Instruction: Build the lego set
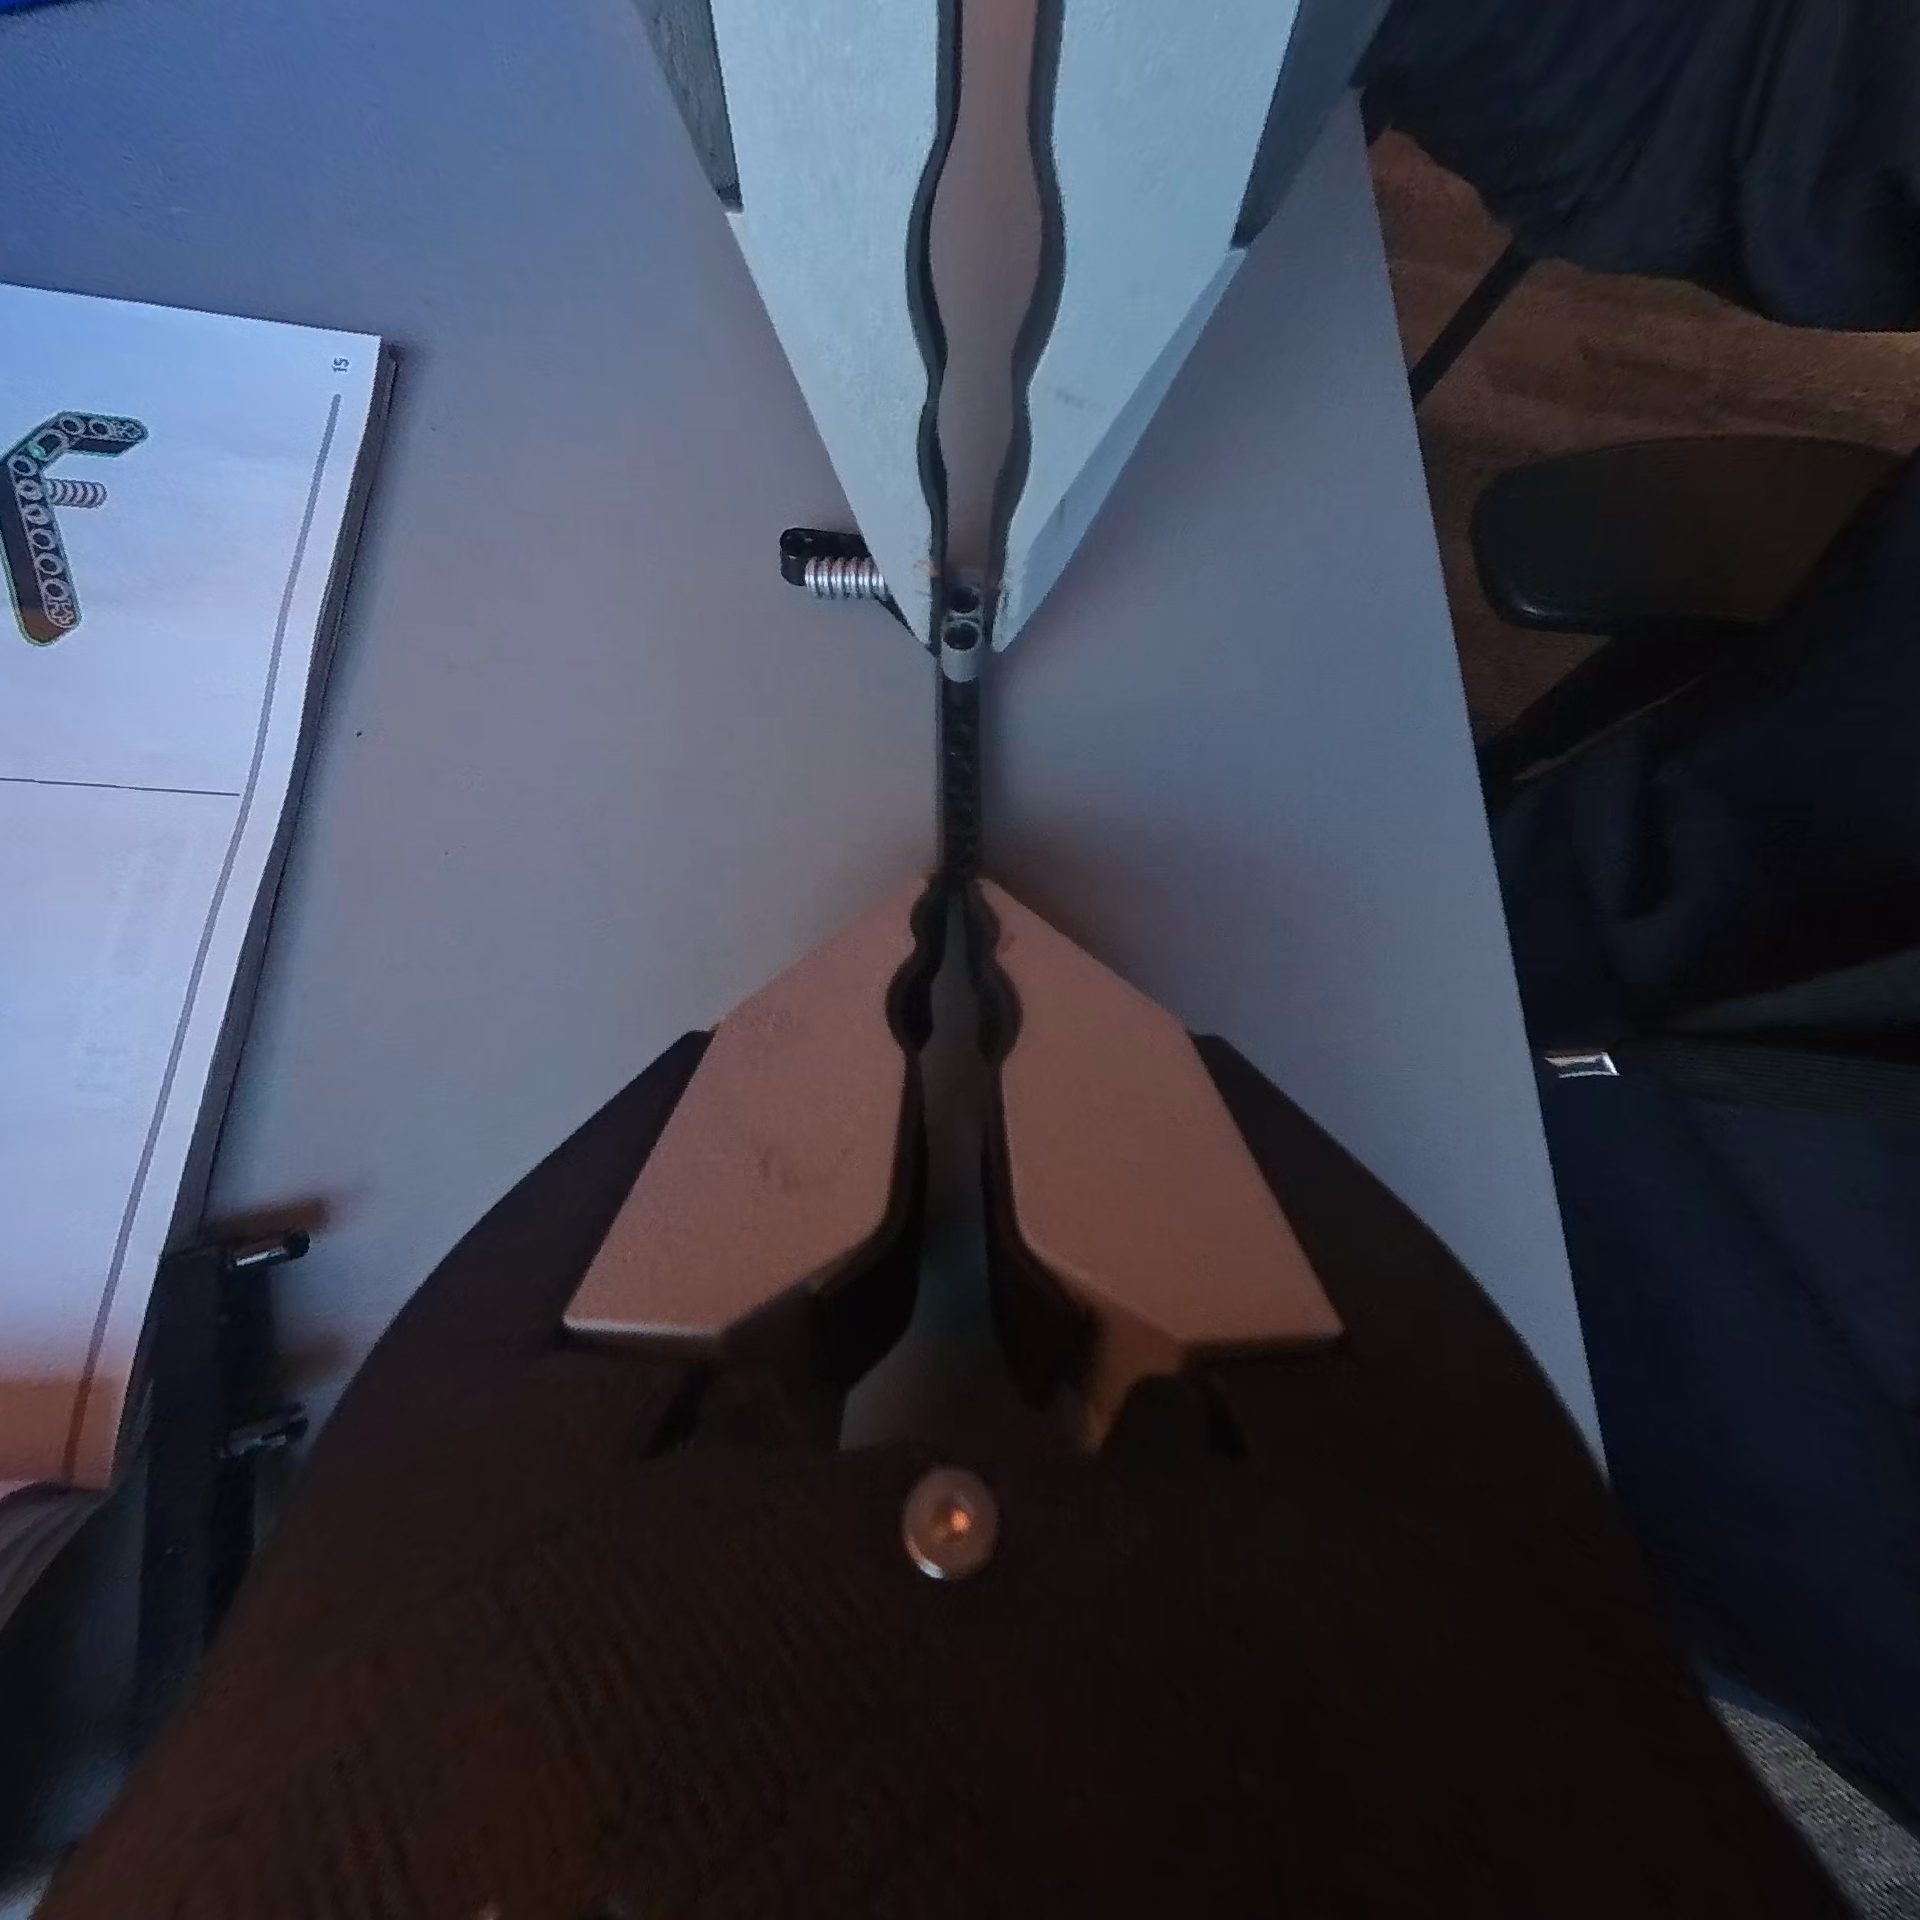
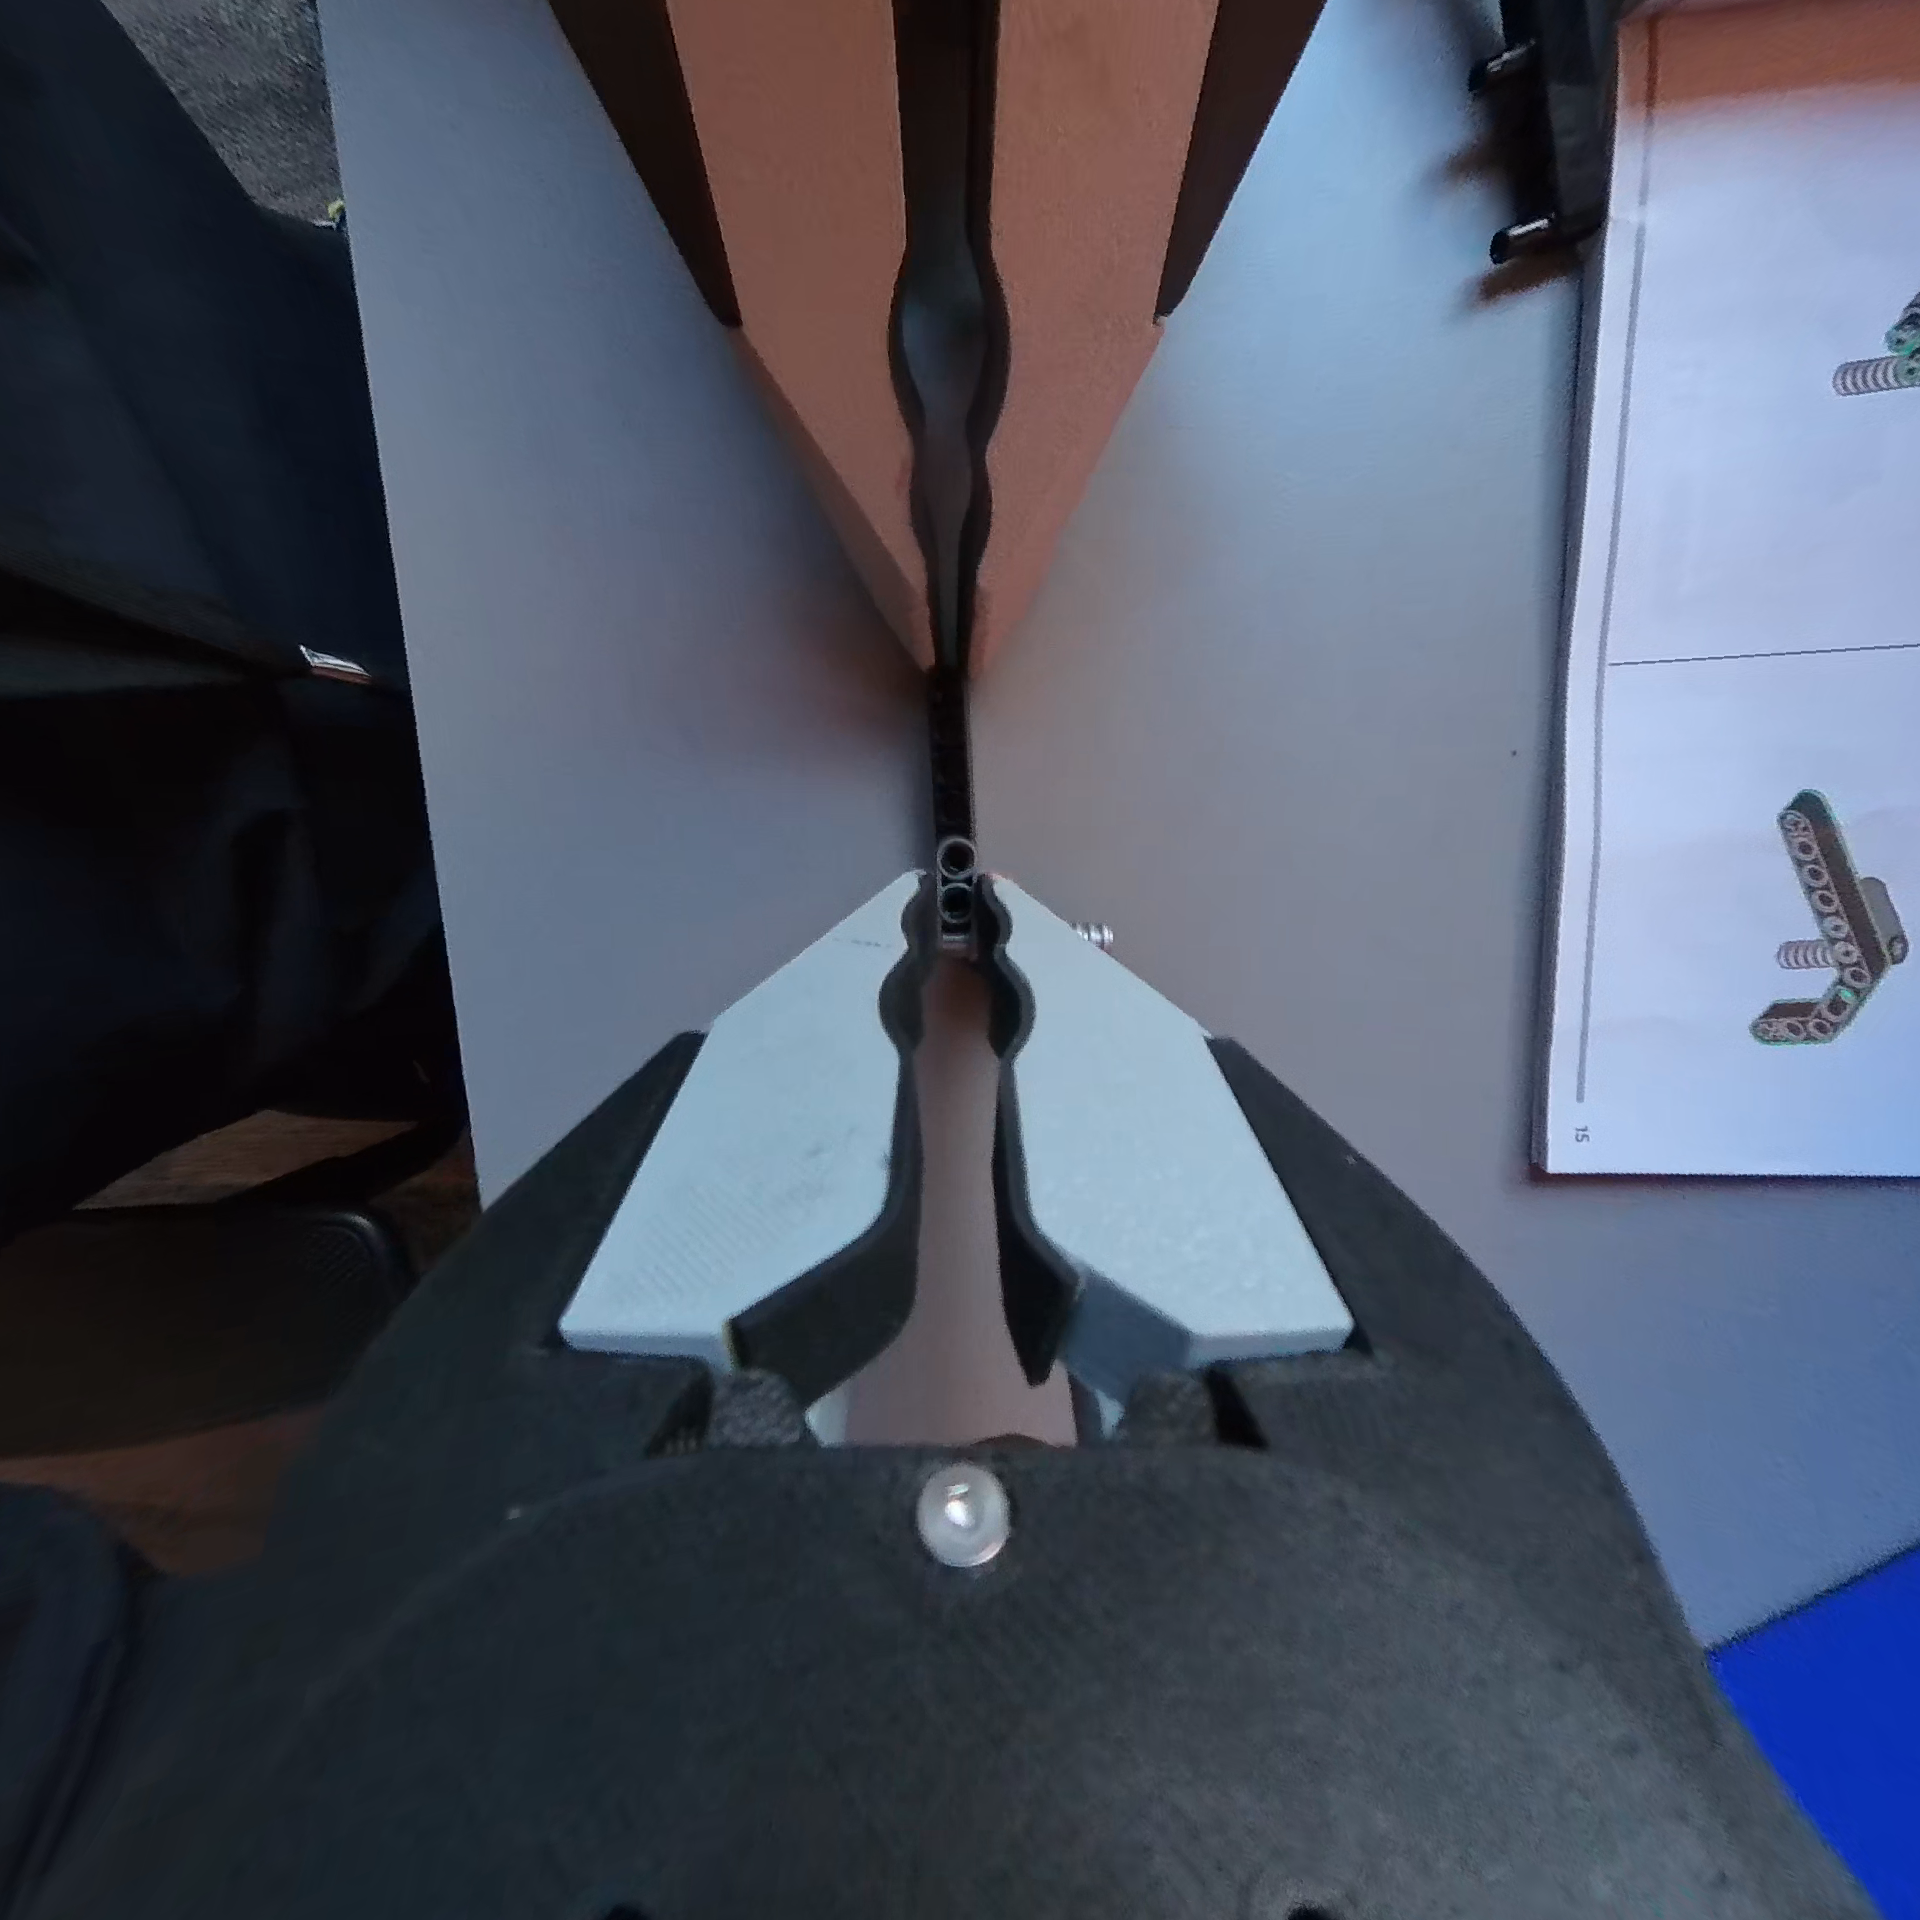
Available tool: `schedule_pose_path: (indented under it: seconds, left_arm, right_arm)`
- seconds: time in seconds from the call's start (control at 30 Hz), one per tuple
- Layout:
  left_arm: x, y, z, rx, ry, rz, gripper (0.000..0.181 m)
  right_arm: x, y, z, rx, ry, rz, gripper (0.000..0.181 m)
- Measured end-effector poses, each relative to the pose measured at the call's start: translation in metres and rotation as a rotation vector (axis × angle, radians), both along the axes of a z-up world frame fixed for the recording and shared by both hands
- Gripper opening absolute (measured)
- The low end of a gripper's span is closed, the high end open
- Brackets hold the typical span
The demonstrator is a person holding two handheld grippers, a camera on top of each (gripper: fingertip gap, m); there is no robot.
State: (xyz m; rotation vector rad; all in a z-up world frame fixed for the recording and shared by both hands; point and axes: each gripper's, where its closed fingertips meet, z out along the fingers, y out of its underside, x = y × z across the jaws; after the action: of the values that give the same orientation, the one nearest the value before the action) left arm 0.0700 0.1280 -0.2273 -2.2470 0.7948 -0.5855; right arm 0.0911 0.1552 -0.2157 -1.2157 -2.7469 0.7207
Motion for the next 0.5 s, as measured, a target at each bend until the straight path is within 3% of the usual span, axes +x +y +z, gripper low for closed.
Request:
schedule_pose_path:
  seconds: [0.3, 0.5]
  left_arm:
    - [0.001, -0.002, 0.001, 0.001, -0.006, -0.014, 0.004]
    - [0.007, 0.007, 0.03, 0.101, -0.14, 0.0, 0.008]
  right_arm:
    - [0.0, 0.001, -0.003, 0.048, -0.003, 0.03, 0.005]
    - [-0.001, -0.001, -0.003, 0.125, -0.024, 0.059, 0.005]
